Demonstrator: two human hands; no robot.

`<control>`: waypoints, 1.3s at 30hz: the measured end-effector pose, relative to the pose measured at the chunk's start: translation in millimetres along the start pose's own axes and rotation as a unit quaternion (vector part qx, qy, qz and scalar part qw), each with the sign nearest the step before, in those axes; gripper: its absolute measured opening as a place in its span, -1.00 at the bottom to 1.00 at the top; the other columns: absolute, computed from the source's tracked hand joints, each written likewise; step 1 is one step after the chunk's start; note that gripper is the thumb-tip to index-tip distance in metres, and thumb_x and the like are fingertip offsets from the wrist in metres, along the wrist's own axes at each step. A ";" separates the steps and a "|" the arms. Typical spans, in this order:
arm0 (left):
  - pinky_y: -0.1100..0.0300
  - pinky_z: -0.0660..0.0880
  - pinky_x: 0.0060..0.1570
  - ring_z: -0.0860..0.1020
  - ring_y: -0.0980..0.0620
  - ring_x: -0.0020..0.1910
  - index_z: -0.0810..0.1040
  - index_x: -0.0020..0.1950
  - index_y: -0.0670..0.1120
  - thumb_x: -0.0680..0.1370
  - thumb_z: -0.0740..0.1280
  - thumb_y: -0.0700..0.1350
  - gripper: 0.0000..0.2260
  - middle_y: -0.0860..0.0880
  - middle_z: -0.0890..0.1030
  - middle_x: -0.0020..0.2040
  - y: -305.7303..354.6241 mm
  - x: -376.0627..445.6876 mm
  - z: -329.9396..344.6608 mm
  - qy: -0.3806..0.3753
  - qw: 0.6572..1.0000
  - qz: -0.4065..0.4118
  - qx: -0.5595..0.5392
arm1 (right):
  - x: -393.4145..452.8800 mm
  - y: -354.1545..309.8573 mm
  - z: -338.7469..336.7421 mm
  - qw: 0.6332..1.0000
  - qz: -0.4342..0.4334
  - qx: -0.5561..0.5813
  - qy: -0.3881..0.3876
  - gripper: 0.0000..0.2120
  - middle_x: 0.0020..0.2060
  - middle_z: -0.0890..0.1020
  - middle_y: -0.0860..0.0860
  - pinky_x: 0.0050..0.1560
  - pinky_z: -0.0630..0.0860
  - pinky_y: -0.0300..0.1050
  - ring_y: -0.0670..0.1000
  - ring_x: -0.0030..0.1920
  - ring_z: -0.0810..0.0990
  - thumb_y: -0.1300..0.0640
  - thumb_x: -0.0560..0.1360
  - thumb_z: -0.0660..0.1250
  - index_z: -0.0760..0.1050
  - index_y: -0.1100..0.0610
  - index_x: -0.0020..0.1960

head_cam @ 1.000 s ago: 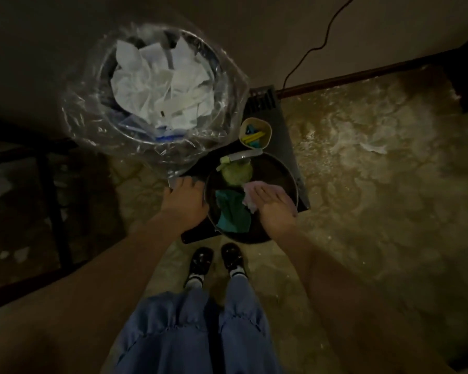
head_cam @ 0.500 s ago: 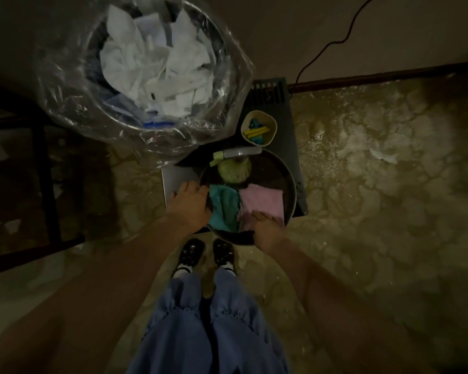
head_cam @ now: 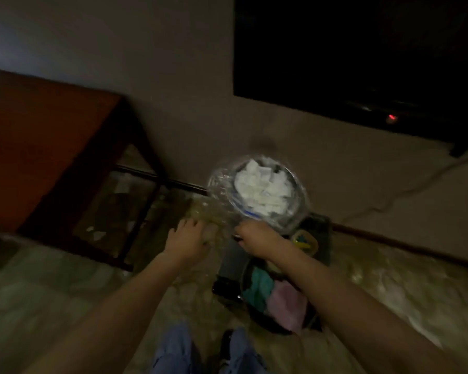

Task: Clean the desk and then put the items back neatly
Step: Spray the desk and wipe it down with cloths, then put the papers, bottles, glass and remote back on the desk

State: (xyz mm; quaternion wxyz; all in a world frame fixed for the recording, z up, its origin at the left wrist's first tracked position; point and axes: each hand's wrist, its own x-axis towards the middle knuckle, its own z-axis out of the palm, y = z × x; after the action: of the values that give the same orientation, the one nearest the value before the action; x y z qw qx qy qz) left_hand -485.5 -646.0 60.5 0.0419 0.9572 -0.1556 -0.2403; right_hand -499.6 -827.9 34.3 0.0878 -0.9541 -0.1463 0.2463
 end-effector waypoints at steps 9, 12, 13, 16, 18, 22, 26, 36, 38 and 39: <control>-0.01 0.36 0.27 0.34 -0.12 0.33 0.29 0.41 -0.06 0.53 0.24 -0.01 -0.54 -0.10 0.40 0.33 -167.8 -166.7 -29.4 0.136 0.945 -0.270 -0.124 | 53.8 -203.1 -80.7 0.958 -0.261 -0.119 0.030 -0.79 0.09 0.56 0.05 0.04 0.48 -0.08 0.07 0.10 0.55 0.18 0.56 0.21 0.51 0.14 0.16; 0.05 0.35 0.25 0.34 -0.12 0.35 0.28 0.44 -0.07 0.54 0.23 -0.04 -0.53 -0.12 0.39 0.37 -207.8 -236.8 -14.0 0.160 0.914 -0.346 -0.142 | 54.3 -288.7 -70.8 0.930 -0.334 -0.153 0.011 -0.78 0.07 0.57 0.07 0.07 0.51 -0.02 0.08 0.10 0.56 0.19 0.57 0.20 0.51 0.16 0.17; 0.06 0.33 0.26 0.33 -0.11 0.36 0.27 0.45 -0.07 0.55 0.23 -0.04 -0.52 -0.12 0.38 0.38 -218.5 -260.9 -6.3 0.168 0.903 -0.367 -0.149 | 51.6 -317.7 -64.7 0.920 -0.355 -0.164 0.005 -0.77 0.07 0.58 0.08 0.08 0.53 0.00 0.08 0.09 0.56 0.20 0.56 0.20 0.51 0.18 0.18; 0.06 0.35 0.26 0.35 -0.09 0.35 0.28 0.45 -0.06 0.54 0.24 -0.03 -0.52 -0.11 0.39 0.37 -248.1 -336.7 24.2 0.185 0.870 -0.425 -0.166 | 30.5 -404.9 -41.6 0.894 -0.404 -0.196 -0.001 -0.73 0.12 0.58 0.11 0.11 0.53 0.02 0.11 0.12 0.56 0.22 0.55 0.19 0.50 0.18 0.23; 0.04 0.36 0.25 0.36 -0.10 0.35 0.29 0.44 -0.07 0.53 0.24 -0.01 -0.52 -0.11 0.39 0.37 -263.4 -386.5 49.0 0.182 0.846 -0.465 -0.186 | 7.6 -457.2 -19.0 0.875 -0.431 -0.220 -0.006 -0.69 0.17 0.56 0.14 0.13 0.50 0.00 0.14 0.17 0.54 0.20 0.56 0.18 0.45 0.18 0.29; 0.02 0.38 0.26 0.38 -0.13 0.32 0.32 0.41 -0.09 0.54 0.23 0.03 -0.54 -0.14 0.41 0.35 -278.1 -482.0 98.5 0.191 0.796 -0.530 -0.221 | -40.2 -547.2 33.3 0.828 -0.490 -0.271 -0.028 -0.64 0.26 0.51 0.11 0.15 0.44 -0.02 0.13 0.25 0.48 0.13 0.59 0.17 0.37 0.11 0.38; 0.02 0.43 0.18 0.44 -0.15 0.24 0.40 0.31 -0.13 0.54 0.23 0.01 -0.61 -0.16 0.47 0.27 -284.4 -573.6 154.0 0.202 0.739 -0.591 -0.252 | -78.8 -627.6 86.8 0.781 -0.550 -0.292 -0.047 -0.65 0.27 0.50 0.11 0.18 0.42 -0.07 0.13 0.27 0.48 0.14 0.57 0.18 0.40 0.11 0.35; 0.06 0.33 0.24 0.33 -0.08 0.34 0.22 0.46 -0.05 0.57 0.20 0.01 -0.52 -0.09 0.37 0.36 -275.0 -727.9 271.7 0.191 0.548 -0.743 -0.334 | -165.1 -797.6 204.0 0.621 -0.683 -0.362 -0.126 -0.71 0.18 0.56 0.17 0.11 0.45 -0.07 0.16 0.17 0.53 0.12 0.53 0.21 0.50 0.17 0.21; 0.07 0.34 0.26 0.33 -0.07 0.35 0.23 0.46 -0.06 0.57 0.21 0.01 -0.52 -0.09 0.37 0.37 -278.3 -750.3 292.4 0.186 0.507 -0.765 -0.350 | -174.2 -833.0 227.8 0.594 -0.699 -0.373 -0.138 -0.69 0.23 0.53 0.15 0.14 0.43 -0.09 0.14 0.20 0.51 0.11 0.54 0.21 0.47 0.13 0.27; 0.07 0.36 0.26 0.34 -0.07 0.35 0.24 0.46 -0.07 0.56 0.21 0.00 -0.52 -0.09 0.38 0.38 -281.9 -761.7 301.4 0.185 0.487 -0.776 -0.355 | -177.5 -851.7 239.5 0.582 -0.706 -0.375 -0.146 -0.66 0.27 0.51 0.13 0.18 0.42 -0.10 0.13 0.23 0.49 0.11 0.55 0.21 0.44 0.11 0.31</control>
State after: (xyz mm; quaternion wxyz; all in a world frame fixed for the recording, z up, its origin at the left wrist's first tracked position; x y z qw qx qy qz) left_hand -1186.6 -138.1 91.8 0.2029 0.6163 0.7604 -0.0273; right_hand -967.7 -60.2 110.4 -0.1546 -0.4489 -0.8643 0.1660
